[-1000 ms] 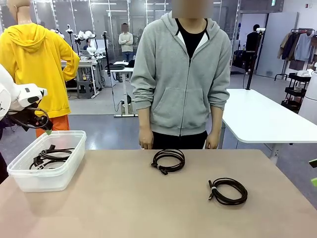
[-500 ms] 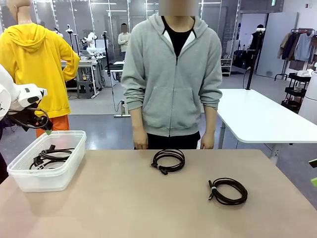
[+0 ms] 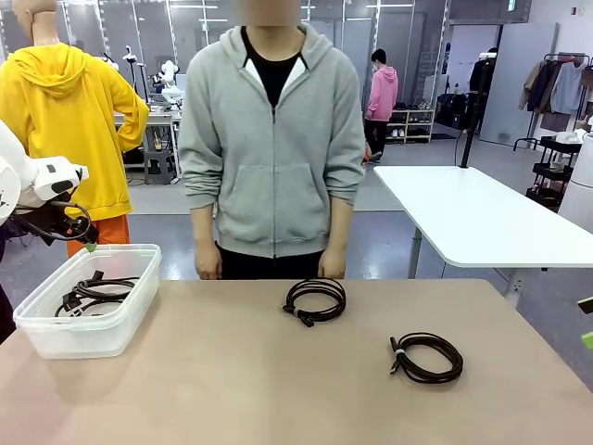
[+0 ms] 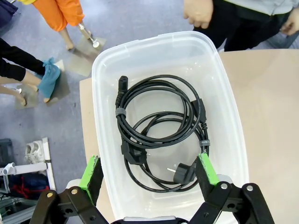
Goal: Organize and store the cables.
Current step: Place the USB Extension Cable into the Organizing box.
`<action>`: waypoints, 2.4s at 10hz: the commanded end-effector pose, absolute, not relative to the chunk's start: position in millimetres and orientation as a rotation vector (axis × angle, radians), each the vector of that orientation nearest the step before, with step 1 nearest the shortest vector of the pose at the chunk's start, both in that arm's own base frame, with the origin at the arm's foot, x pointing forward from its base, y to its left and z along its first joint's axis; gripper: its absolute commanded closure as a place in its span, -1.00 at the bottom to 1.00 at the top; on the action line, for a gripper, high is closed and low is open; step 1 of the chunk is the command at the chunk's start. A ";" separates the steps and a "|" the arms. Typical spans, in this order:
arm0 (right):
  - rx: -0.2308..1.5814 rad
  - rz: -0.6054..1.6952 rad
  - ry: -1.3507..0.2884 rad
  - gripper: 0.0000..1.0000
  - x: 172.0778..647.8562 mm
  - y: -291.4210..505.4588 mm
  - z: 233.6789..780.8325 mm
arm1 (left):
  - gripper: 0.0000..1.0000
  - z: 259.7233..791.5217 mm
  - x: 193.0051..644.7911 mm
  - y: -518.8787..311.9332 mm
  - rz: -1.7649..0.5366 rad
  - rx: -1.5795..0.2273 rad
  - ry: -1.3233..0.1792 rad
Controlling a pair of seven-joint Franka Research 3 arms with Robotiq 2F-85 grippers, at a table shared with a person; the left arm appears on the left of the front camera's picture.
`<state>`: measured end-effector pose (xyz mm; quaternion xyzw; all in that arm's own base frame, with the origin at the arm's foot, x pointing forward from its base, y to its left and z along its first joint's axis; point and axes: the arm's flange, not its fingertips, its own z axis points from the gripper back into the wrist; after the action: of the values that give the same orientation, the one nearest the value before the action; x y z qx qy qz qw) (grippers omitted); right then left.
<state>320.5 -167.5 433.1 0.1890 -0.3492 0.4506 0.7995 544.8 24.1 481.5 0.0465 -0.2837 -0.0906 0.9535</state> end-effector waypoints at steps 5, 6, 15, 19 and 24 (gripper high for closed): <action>0.370 0.888 -0.641 -1.00 336.9 -147.3 447.6 | -1.00 490.9 532.9 15.4 -0.225 0.037 -0.566; 0.385 0.812 -0.584 -1.00 351.6 -131.9 457.9 | -1.00 497.9 515.0 11.8 -0.252 0.010 -0.546; 0.245 0.531 -0.255 -1.00 431.2 43.5 437.2 | -1.00 485.6 383.0 -33.1 -0.746 -0.115 -0.496; 0.143 0.385 -0.175 -1.00 442.0 101.3 393.9 | -1.00 478.8 360.1 -31.7 -0.782 -0.135 -0.476; 0.187 0.441 -0.200 -1.00 435.1 86.1 396.7 | -1.00 487.6 376.3 -38.6 -0.745 -0.114 -0.485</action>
<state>435.9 87.7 395.8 0.0844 -0.0962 0.2074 0.9699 374.8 -36.1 488.4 -0.0576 -0.2323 -0.3614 0.9011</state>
